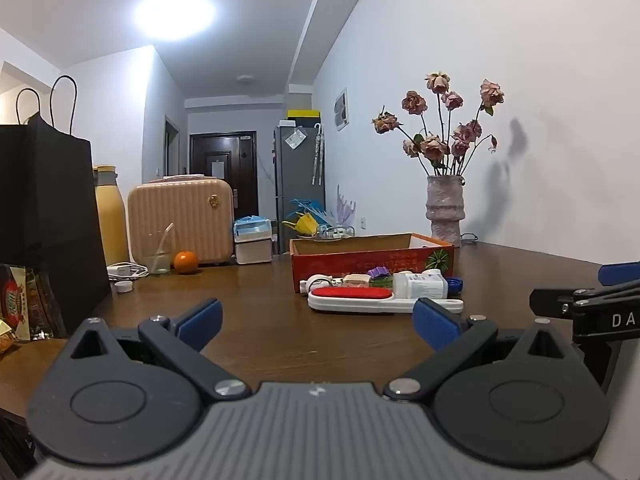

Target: Organize rigid objects

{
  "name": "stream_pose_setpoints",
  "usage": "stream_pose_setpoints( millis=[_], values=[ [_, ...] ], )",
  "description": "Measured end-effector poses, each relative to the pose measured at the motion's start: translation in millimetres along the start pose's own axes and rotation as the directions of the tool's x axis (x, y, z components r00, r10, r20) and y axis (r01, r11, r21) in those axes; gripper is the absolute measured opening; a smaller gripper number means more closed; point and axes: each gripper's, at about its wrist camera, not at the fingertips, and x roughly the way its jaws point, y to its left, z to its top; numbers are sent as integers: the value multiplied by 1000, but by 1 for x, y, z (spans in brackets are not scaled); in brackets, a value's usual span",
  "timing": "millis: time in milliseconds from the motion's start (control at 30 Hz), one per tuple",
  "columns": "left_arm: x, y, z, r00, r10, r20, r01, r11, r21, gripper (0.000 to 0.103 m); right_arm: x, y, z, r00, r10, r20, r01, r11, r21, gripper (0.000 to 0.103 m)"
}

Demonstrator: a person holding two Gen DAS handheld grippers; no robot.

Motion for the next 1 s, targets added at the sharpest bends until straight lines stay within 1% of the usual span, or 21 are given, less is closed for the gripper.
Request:
stream_pose_setpoints(
  millis=[133, 167, 200, 233, 267, 300, 500, 567, 600, 1000],
  values=[
    [4, 5, 0, 1000, -9, -8, 9, 1000, -2, 103, 1, -4, -1, 1000, -6, -7, 6, 1000, 11, 103],
    [0, -1, -1, 1000, 8, 21, -9, 1000, 29, 103, 0, -5, -1, 1000, -8, -7, 8, 1000, 14, 103],
    [0, -1, -1, 1000, 8, 20, -8, 1000, 29, 103, 0, -7, -1, 1000, -10, -6, 10, 1000, 16, 103],
    [-1, -1, -2, 1000, 7, 20, -8, 1000, 30, 103, -6, 0, -1, 1000, -3, 20, 3, 1000, -14, 103],
    [-2, -2, -2, 1000, 7, 21, -7, 999, 33, 103, -8, 1, -1, 1000, -3, 21, 3, 1000, -14, 103],
    [0, 1, 2, 1000, 8, 8, -8, 1000, 15, 103, -2, 0, 0, 1000, -1, 6, 2, 1000, -12, 103],
    [0, 8, 4, 1000, 5, 24, -6, 1000, 28, 103, -8, 0, 3, 1000, 1, 5, -1, 1000, -2, 103],
    [-1, 0, 1, 999, 11, 30, -12, 999, 40, 103, -5, 0, 2, 1000, 4, 2, -4, 1000, 1, 103],
    [-1, 0, 0, 1000, 11, 29, -12, 999, 39, 103, 0, -2, -2, 1000, 8, -6, -8, 1000, 11, 103],
    [-1, -3, 1, 999, 8, 41, -10, 999, 51, 103, 2, -5, -3, 1000, 6, -11, -6, 1000, 28, 103]
  ],
)
